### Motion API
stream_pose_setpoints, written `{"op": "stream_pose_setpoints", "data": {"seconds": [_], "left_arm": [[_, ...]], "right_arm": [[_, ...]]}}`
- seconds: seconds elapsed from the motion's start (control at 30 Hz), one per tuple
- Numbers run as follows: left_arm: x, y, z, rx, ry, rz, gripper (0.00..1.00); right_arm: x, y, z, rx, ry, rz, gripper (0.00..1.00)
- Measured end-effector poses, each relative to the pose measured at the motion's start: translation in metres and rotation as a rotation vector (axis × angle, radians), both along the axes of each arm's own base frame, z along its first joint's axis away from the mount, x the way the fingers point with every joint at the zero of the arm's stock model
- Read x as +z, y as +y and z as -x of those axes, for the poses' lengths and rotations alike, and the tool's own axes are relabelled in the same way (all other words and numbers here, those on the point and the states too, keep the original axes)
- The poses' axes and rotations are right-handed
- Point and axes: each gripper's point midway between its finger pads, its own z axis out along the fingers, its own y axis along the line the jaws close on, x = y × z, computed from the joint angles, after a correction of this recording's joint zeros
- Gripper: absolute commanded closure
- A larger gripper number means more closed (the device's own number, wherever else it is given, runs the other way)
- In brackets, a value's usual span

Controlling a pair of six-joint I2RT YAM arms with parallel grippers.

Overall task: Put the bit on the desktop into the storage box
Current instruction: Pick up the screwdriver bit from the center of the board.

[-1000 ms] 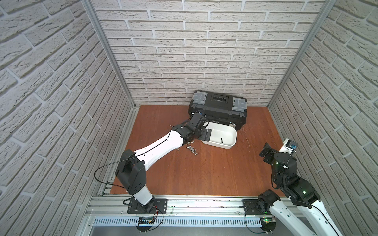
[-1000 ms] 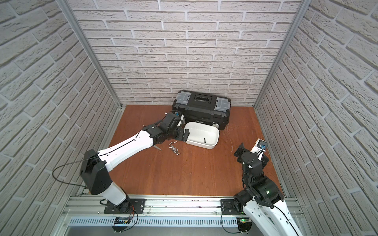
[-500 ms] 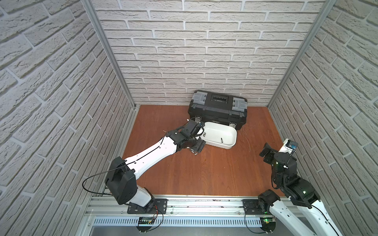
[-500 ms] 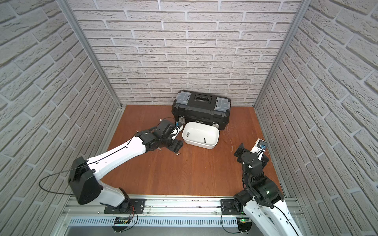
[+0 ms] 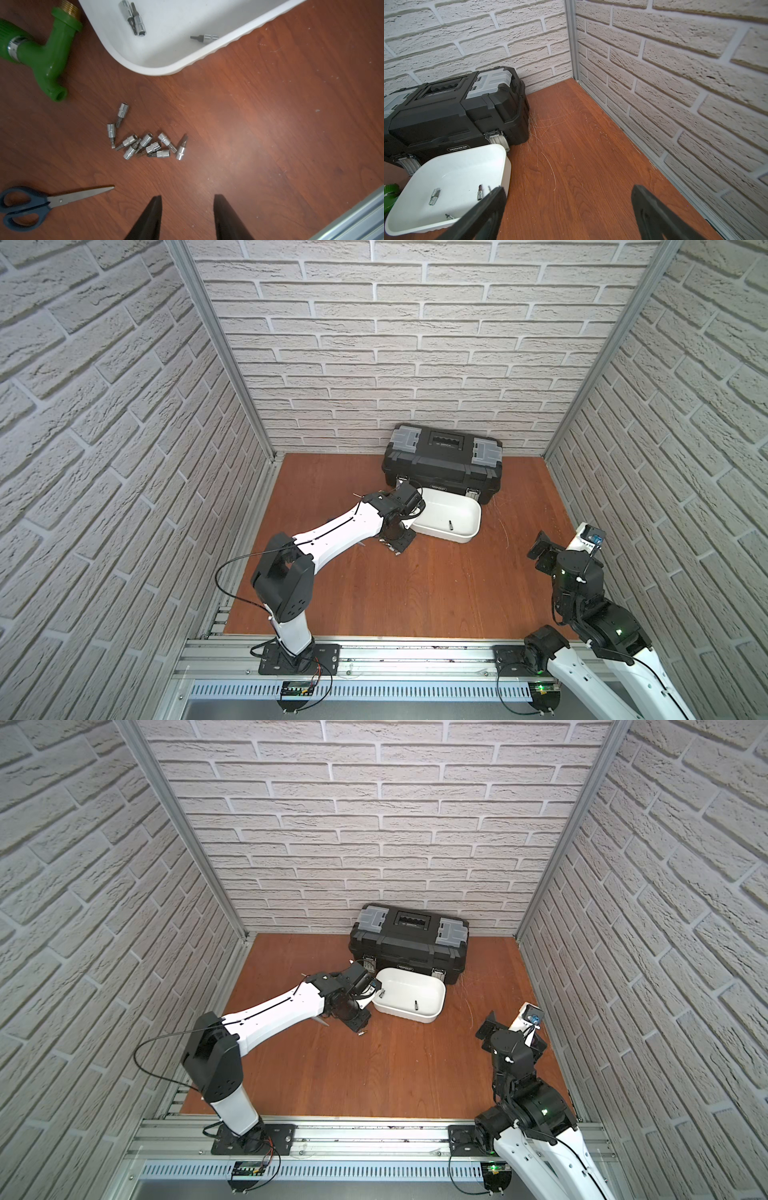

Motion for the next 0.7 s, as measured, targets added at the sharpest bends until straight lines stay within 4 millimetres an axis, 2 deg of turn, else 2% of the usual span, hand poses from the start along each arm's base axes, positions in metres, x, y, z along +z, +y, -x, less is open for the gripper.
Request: {"op": "stream_pose_setpoints", "data": {"seconds": [0.7], "left_arm": [[-0.056,-0.002,-0.007,-0.04,0.116,-0.152,0.73]], "right_arm": [[0.008,-0.003,0.005,-0.006,-0.025,-0.004,0.02]]}}
